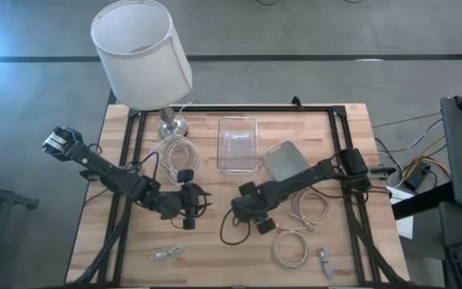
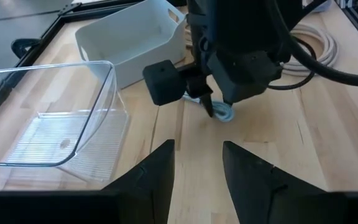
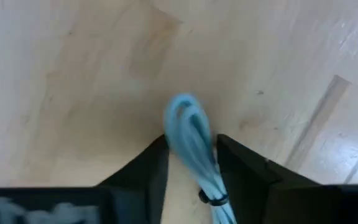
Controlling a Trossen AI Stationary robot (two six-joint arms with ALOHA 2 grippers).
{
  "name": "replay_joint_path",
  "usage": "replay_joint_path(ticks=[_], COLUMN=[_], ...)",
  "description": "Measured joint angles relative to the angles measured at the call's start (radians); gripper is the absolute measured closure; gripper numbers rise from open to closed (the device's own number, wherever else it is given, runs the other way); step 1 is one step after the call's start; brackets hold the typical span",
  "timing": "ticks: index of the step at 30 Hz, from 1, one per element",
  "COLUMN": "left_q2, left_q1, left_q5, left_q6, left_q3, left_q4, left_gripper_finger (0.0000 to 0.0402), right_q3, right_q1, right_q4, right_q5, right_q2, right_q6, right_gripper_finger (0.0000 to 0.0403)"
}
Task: Pick & Place USB Port
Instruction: Put the blue charger cable into the transparent bin
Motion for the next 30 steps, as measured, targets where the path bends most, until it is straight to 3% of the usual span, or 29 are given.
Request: replay_joint_path(ticks=[8, 11, 19, 25, 30], left_q2=[0.000, 0.000, 0.000, 0.000, 0.000], left_q1=[0.000, 0.000, 0.000, 0.000, 0.000], left_q5=[0.000, 0.000, 0.000, 0.000, 0.000], left_q6=[-0.001, -0.001, -0.002, -0.002, -0.002], left_q3=[0.000, 0.000, 0.000, 0.000, 0.000], left_q4=[-0.001, -0.005, -0.008, -0.005, -0.005], left_gripper_finger=[0.0262, 0.0262, 0.0262, 0.0262, 0.0262], right_q3=[0.039, 0.042, 0.049, 0.047, 0.045], right_q1=[-0.002, 0.000, -0.016, -0.091, -0.203], right_q4=[-0.101, -0.107, -0.039, 0.115, 0.207], right_q5=[-0.010, -0.007, 0.216, 0.228, 0.219], right_q2=[-0.099, -0.167, -0.375, -0.463, -0.445], right_q6=[-0.009, -0.010, -0.067, -0.144, -0.156], right_gripper_finger=[0.0383, 0.0382, 0.0382, 0.0382, 0.0382])
